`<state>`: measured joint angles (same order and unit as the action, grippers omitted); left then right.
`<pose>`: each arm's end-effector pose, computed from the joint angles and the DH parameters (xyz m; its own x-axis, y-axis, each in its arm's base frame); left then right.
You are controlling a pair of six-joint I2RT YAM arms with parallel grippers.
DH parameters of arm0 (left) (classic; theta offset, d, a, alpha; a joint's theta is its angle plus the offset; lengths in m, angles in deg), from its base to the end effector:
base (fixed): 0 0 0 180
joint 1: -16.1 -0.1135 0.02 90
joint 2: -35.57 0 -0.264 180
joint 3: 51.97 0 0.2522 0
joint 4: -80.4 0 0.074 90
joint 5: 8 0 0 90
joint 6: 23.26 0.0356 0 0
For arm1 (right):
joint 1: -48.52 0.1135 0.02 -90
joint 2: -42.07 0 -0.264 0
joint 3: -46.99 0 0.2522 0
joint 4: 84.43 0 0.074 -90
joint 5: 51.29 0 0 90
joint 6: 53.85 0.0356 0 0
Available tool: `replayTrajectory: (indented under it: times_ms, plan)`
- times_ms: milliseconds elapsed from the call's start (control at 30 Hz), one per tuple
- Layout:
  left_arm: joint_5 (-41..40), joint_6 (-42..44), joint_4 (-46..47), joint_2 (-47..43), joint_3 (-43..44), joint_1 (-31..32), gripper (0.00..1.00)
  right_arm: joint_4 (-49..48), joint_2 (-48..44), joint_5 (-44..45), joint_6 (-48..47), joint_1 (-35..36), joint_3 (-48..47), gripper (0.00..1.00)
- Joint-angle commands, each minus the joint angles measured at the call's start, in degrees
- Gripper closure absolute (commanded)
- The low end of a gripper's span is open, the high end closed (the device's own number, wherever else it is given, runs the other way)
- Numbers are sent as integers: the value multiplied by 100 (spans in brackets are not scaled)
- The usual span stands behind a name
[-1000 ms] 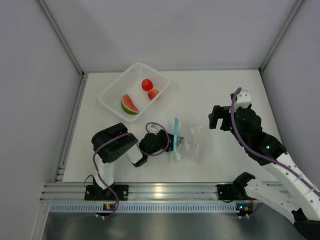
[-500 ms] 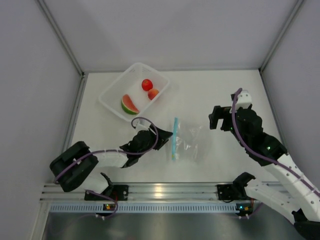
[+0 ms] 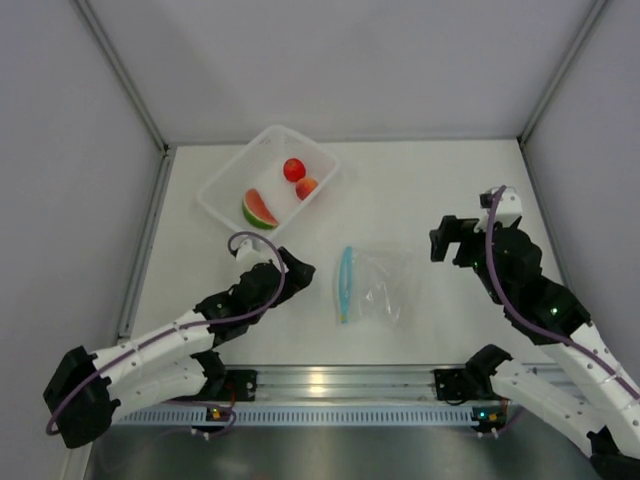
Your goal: Open the zip-top bag and remove the fake food
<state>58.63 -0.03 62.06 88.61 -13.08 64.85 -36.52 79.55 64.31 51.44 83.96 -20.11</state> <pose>0.1397 -0.1379 0.2055 -0.5712 -0.6281 -0.5285 -0.1403 0.7091 -0.6911 0.1152 0.0631 0.3655 -0.2964 0.0810 -0.9516 -0.1146 0.9862 0.1196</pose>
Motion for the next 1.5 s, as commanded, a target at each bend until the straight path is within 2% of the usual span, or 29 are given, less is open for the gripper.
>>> replayTrajectory:
  times_ms: [0,133,300,600,700,800,967,1267,1367,1467]
  plan:
    - [-413,821,-1377,-276,554,29,2,399,-205,287,106,-20,-54,1]
    - [-580,1366,-2204,-495,1108,29,2,715,-407,331,150,-20,-62,1]
    - [-879,1815,-2757,-917,1565,29,2,1048,-609,620,-9,-20,-158,1]
    - [-1406,3263,-3435,-2077,2364,29,2,1638,-908,955,-70,-20,-335,1]
    - [-1652,3887,-3690,-2122,2567,29,2,1770,-1014,964,-61,-20,-352,1]
    - [-2266,4311,-3717,-2070,2664,29,2,1788,-1093,973,-52,-20,-361,1]
    - [-2268,4277,-3691,-1762,2813,3,2,1762,-1102,1148,-131,-20,-361,1]
    - [-1838,4303,-3480,-1867,2779,-937,2,1419,-1225,1359,-237,-20,-115,1]
    - [-1259,4435,-3243,-1841,2700,-1560,2,1349,-1207,1464,-219,-20,-54,1]
    - [-336,4575,-2945,-1814,2594,-2456,2,1305,-1216,1447,-202,-20,-10,1]
